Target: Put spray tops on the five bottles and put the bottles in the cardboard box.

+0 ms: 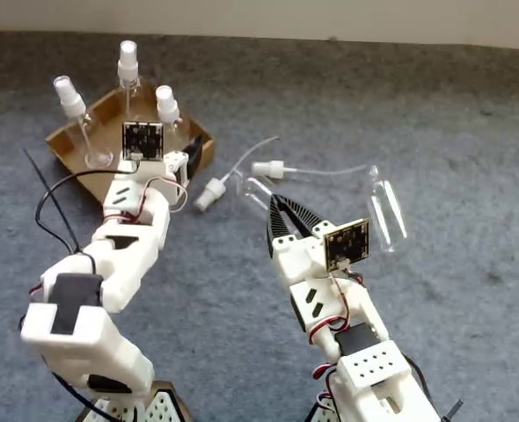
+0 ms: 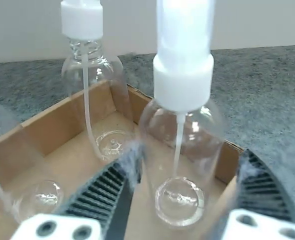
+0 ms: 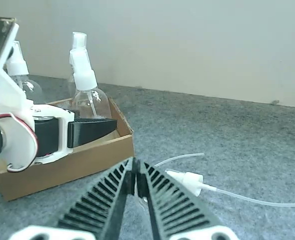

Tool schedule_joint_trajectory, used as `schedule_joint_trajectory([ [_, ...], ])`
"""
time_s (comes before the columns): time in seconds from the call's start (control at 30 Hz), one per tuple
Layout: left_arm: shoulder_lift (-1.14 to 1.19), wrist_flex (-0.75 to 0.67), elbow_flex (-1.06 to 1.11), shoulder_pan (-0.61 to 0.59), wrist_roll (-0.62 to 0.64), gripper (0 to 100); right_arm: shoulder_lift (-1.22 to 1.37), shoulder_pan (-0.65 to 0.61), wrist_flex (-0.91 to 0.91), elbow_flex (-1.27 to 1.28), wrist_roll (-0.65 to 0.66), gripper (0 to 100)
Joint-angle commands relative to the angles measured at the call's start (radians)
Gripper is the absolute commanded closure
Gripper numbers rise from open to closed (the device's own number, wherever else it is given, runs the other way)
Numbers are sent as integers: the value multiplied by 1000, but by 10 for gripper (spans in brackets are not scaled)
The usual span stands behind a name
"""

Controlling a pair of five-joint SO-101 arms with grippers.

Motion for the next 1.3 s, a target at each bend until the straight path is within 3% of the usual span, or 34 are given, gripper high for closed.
schedule_joint_trajectory([
  [0.0,-173,21,85,-12,-8,732,-4,13,5,120,11,995],
  [0.2,-377,374,117,-12,-8,733,-4,13,5,120,11,995],
  [0.43,-575,641,120,-12,-8,733,-4,15,5,120,11,995],
  [0.57,-684,868,105,5,-8,733,-8,48,5,120,11,995],
  [0.73,-766,1255,-41,59,-8,734,-12,140,2,122,5,995],
  [0.87,-757,1476,-199,131,0,736,-12,191,2,122,5,995],
  [1.0,-720,1594,-300,211,68,736,-12,205,4,124,3,995],
  [1.27,-512,1608,-466,337,233,737,-10,274,4,124,3,995],
])
